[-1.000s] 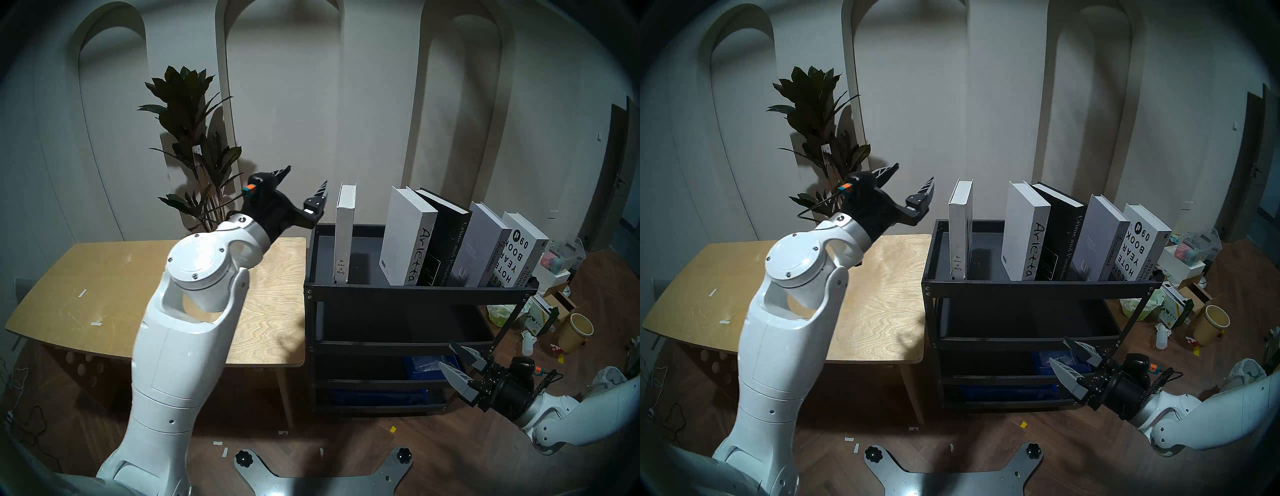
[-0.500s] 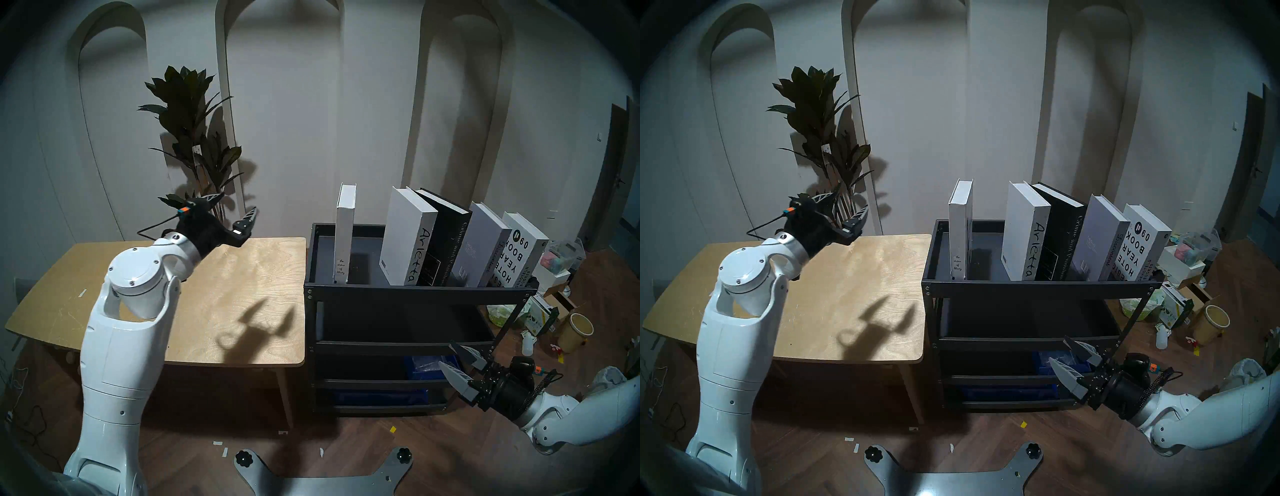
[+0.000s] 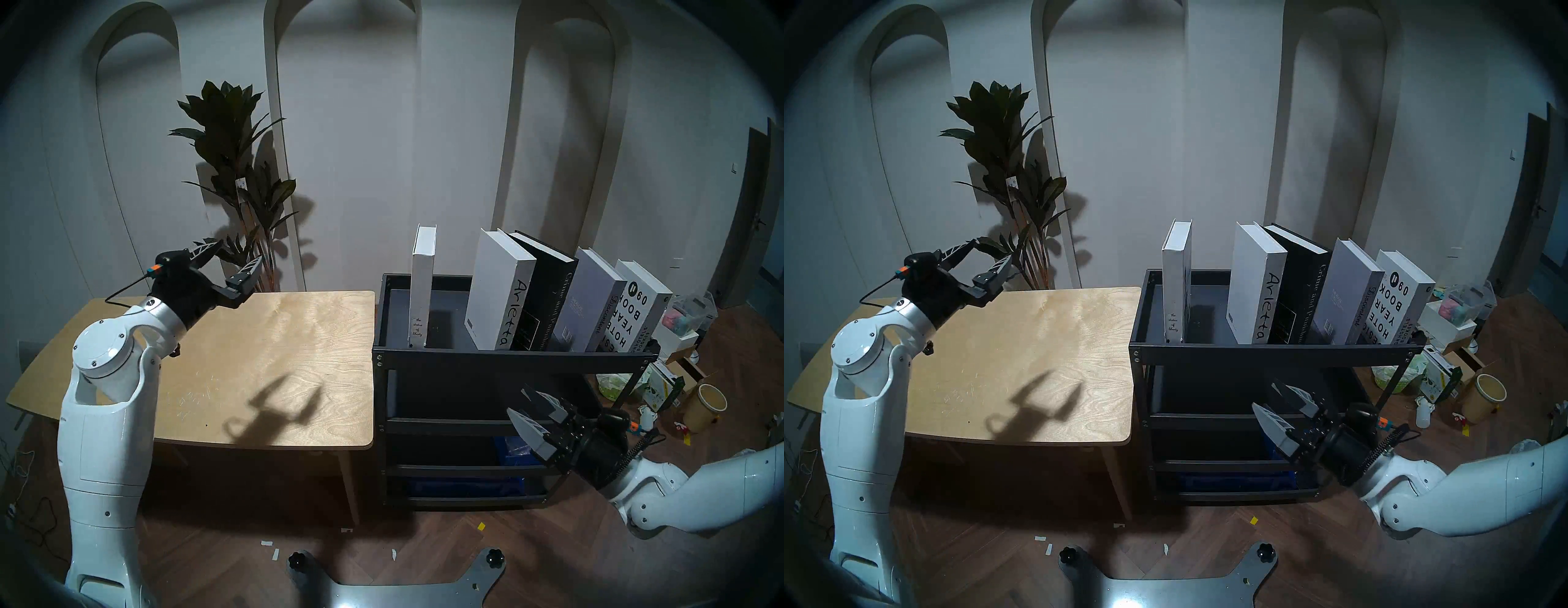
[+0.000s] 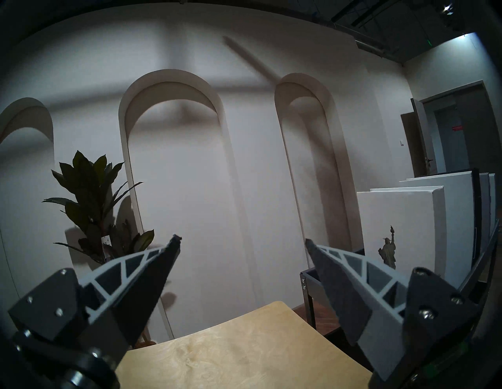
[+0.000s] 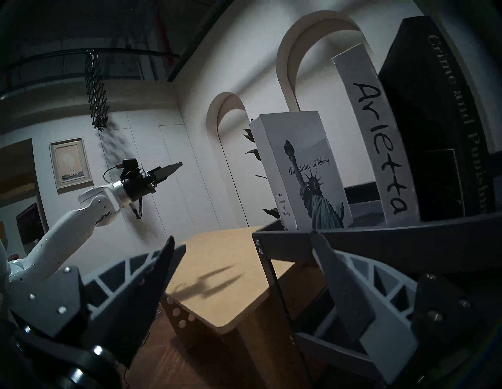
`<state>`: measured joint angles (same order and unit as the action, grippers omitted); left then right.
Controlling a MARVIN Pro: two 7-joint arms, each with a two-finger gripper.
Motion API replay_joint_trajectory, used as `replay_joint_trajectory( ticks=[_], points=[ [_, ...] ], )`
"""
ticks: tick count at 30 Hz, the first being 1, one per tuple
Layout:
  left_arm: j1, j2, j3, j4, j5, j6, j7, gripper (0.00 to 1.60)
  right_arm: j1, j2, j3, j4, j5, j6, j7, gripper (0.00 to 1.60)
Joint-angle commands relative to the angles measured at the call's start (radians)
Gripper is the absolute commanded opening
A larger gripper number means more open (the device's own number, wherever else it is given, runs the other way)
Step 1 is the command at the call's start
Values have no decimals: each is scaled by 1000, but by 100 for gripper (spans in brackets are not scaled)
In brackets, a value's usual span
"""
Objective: Move the books from the display table onto the shelf, standing them upright with spines facing out and tallest at one end
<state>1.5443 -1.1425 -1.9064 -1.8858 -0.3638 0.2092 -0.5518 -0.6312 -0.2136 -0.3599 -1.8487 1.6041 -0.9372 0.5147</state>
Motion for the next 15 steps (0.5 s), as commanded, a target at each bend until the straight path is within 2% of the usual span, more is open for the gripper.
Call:
replay_joint_trajectory(
  ticks=[1, 6, 12, 15],
  points=[
    [114, -36, -61, -49, -69, -29, -63, 160, 55, -99, 46, -23, -41, 18, -75, 160],
    [180, -67, -111, -48, -86, -68, -121, 160, 55, -120, 39, -36, -107, 38, -159, 160],
    [272, -72, -148, -2, -66, -188, -228, 160, 51, -124, 26, -55, -190, 64, -265, 160],
    [283, -68, -155, 17, -68, -223, -271, 160, 50, -124, 23, -62, -208, 76, -295, 160]
  ],
)
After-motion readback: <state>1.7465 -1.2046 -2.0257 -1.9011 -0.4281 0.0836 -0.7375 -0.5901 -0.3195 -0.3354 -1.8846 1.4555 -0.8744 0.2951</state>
